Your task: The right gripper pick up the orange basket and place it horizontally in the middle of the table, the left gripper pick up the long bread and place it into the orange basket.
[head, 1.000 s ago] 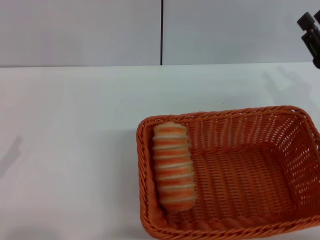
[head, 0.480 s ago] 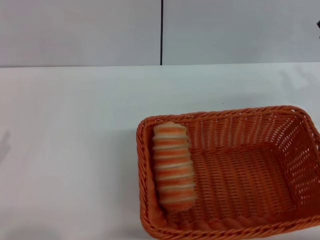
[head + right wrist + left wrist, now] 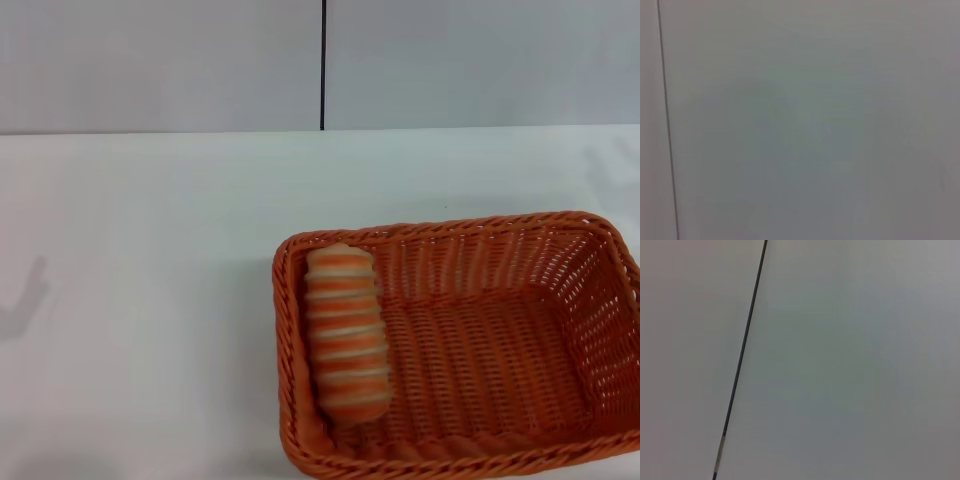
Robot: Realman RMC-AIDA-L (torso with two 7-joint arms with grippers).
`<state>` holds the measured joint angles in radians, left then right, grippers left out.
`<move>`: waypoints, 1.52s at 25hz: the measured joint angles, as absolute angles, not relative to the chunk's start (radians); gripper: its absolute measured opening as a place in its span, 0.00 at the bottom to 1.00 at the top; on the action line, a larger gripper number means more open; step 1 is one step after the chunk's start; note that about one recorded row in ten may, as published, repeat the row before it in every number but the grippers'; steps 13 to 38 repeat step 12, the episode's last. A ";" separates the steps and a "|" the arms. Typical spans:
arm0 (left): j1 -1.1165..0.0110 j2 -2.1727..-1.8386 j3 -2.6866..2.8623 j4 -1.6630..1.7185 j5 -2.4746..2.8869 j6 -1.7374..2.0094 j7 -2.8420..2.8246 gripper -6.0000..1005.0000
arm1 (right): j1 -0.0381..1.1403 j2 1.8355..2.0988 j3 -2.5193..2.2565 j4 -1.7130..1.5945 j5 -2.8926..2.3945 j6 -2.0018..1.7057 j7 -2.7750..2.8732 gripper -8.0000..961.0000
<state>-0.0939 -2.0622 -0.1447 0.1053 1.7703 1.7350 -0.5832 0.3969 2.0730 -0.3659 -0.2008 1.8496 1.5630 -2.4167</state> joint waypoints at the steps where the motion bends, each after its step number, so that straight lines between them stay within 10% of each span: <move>1: -0.092 -2.062 -0.145 0.102 1.770 1.737 -0.583 0.82 | 0.401 2.073 -0.366 -0.202 1.850 1.558 -2.417 0.49; 38: -0.075 -2.065 -0.141 0.077 1.776 1.733 -0.568 0.81 | 0.420 2.071 -0.371 -0.217 1.846 1.489 -2.433 0.49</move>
